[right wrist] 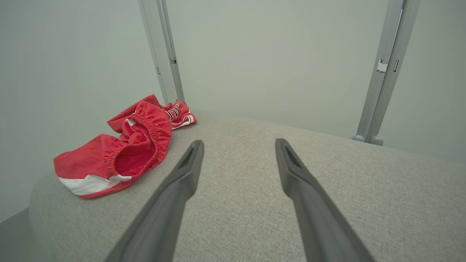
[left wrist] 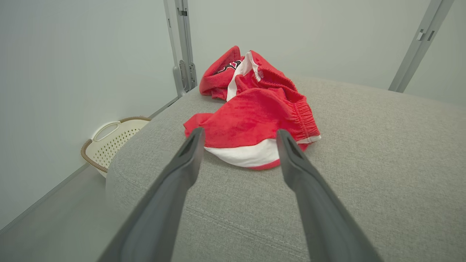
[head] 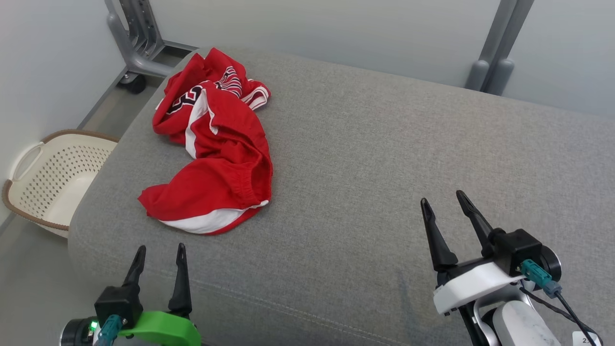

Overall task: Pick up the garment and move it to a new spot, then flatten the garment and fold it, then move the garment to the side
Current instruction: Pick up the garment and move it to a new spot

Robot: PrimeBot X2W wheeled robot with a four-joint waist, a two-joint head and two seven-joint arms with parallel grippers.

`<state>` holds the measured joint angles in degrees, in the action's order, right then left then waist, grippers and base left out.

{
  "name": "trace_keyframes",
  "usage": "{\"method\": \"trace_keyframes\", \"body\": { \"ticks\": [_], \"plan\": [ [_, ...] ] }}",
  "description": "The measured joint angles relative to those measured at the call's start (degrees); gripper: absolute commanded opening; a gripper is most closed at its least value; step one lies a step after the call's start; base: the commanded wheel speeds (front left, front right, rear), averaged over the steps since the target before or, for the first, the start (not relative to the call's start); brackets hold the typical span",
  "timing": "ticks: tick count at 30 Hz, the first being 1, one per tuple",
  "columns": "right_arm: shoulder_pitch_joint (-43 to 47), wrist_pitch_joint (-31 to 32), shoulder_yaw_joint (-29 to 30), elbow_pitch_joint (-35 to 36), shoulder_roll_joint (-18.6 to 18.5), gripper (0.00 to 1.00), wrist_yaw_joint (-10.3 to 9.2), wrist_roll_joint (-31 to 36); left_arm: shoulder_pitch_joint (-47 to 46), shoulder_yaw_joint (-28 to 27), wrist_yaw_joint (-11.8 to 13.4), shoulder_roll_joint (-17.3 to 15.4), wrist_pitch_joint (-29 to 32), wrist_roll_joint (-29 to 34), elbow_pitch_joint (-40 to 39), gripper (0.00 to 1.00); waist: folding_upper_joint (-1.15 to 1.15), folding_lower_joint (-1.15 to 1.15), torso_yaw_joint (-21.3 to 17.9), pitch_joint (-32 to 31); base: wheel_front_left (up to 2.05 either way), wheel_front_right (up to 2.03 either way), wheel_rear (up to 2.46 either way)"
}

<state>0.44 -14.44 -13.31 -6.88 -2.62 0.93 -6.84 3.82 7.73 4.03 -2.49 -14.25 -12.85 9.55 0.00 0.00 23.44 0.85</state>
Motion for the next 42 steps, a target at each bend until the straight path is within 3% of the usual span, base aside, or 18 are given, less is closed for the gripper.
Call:
{"method": "trace_keyframes", "body": {
  "ticks": [9, 23, 33, 42],
  "plan": [
    [-2.29, 0.00, -0.26, 0.00, -1.25, 1.00, 0.11, 1.11, -9.86, 1.70, -1.49, 0.08, 0.70, -1.29, 5.66, 1.00, 0.00, 0.00, -2.42, 2.76, 0.00, 0.00, 0.00],
    [-6.71, 0.00, -1.27, 0.08, -3.26, 1.00, 1.22, 3.37, -22.97, 1.41, -1.40, 0.62, 6.52, -5.38, 18.40, 1.00, 0.00, 0.00, -8.34, 7.30, 0.00, 0.00, 0.00],
    [-8.51, 0.00, -1.13, 0.12, -3.78, 1.00, 1.58, 3.39, -28.65, 0.40, 0.12, 1.01, 8.31, -7.54, 27.17, 1.00, 0.00, 0.00, -12.76, 11.26, 0.00, 0.00, 0.00],
    [-9.94, 0.00, -0.80, 0.07, -4.11, 1.00, 1.74, 3.48, -31.46, -0.47, 2.13, 0.41, 8.75, -2.93, 35.13, 1.00, 0.00, 0.00, -14.85, 13.93, 0.00, 0.00, 0.00]
  ]
}}
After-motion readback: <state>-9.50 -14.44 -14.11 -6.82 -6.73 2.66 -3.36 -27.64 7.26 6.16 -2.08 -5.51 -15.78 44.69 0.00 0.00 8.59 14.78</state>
